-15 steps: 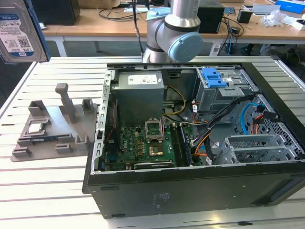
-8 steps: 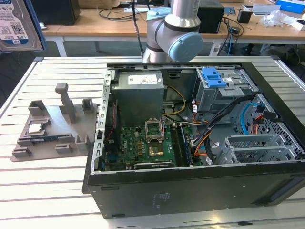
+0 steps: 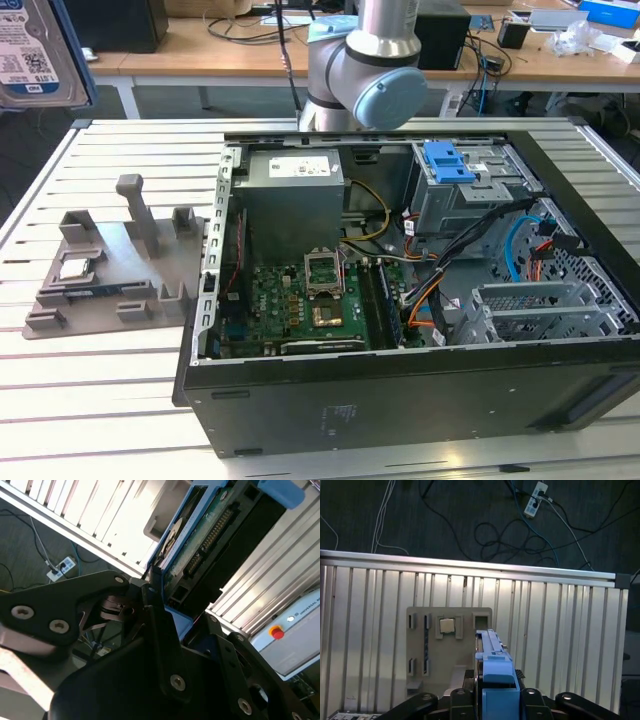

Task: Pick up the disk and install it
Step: 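Pick up the disk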

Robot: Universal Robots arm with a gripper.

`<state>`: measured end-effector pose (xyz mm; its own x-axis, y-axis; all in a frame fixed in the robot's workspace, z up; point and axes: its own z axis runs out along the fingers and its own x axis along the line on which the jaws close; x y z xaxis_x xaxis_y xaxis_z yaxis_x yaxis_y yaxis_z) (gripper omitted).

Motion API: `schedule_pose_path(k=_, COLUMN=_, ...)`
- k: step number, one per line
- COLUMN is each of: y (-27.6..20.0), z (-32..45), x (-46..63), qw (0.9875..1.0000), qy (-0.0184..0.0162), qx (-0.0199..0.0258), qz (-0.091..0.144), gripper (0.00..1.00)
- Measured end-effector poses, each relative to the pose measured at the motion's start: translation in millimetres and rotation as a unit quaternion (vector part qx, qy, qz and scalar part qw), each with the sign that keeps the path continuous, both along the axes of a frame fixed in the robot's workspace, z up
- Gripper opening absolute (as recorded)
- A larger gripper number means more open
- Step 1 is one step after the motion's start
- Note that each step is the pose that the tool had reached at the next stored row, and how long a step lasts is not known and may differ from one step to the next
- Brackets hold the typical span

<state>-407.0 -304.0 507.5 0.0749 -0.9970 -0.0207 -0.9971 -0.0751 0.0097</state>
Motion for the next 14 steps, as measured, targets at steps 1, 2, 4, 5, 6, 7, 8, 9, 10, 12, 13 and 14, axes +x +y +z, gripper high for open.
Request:
schedule_pose_path(k=1, y=-1.1, z=0.0, x=0.0, qw=1.0, qy=0.0, qx=0.0, qz=0.0, gripper=0.37)
schedule_pose_path(k=2, y=-1.8, z=0.0, x=0.0, qw=1.0, qy=0.0, qx=0.0, qz=0.0, gripper=0.37)
schedule_pose_path(k=4, y=-1.9, z=0.0, x=0.0, qw=1.0, qy=0.0, qx=0.0, qz=0.0, gripper=0.37)
schedule_pose_path(k=5, y=-2.0, z=0.0, x=0.0, qw=1.0, qy=0.0, qx=0.0, qz=0.0, gripper=0.37)
schedule_pose_path(k=6, y=-2.0, z=0.0, x=0.0, qw=1.0, qy=0.0, qx=0.0, qz=0.0, gripper=0.37)
schedule_pose_path(k=7, y=-2.0, z=0.0, x=0.0, qw=1.0, qy=0.0, qx=0.0, qz=0.0, gripper=0.37)
schedule_pose_path(k=8, y=-2.1, z=0.0, x=0.3, qw=1.0, qy=0.0, qx=0.0, qz=0.0, gripper=0.37)
schedule_pose_path(k=9, y=-2.2, z=0.0, x=2.0, qw=1.0, qy=0.0, qx=0.0, qz=0.0, gripper=0.37)
schedule_pose_path(k=10, y=-2.1, z=0.0, x=3.9, qw=1.0, qy=0.0, qx=0.0, qz=0.0, gripper=0.37)
schedule_pose_path(k=12, y=-2.1, z=0.0, x=9.0, qw=1.0, qy=0.0, qx=0.0, qz=0.0, gripper=0.37)
schedule_pose_path(k=13, y=-2.1, z=0.0, x=11.5, qw=1.0, qy=0.0, qx=0.0, qz=0.0, gripper=0.37)
schedule_pose_path(k=14, y=-2.1, z=0.0, x=13.8, qw=1.0, qy=0.0, qx=0.0, qz=0.0, gripper=0.37)
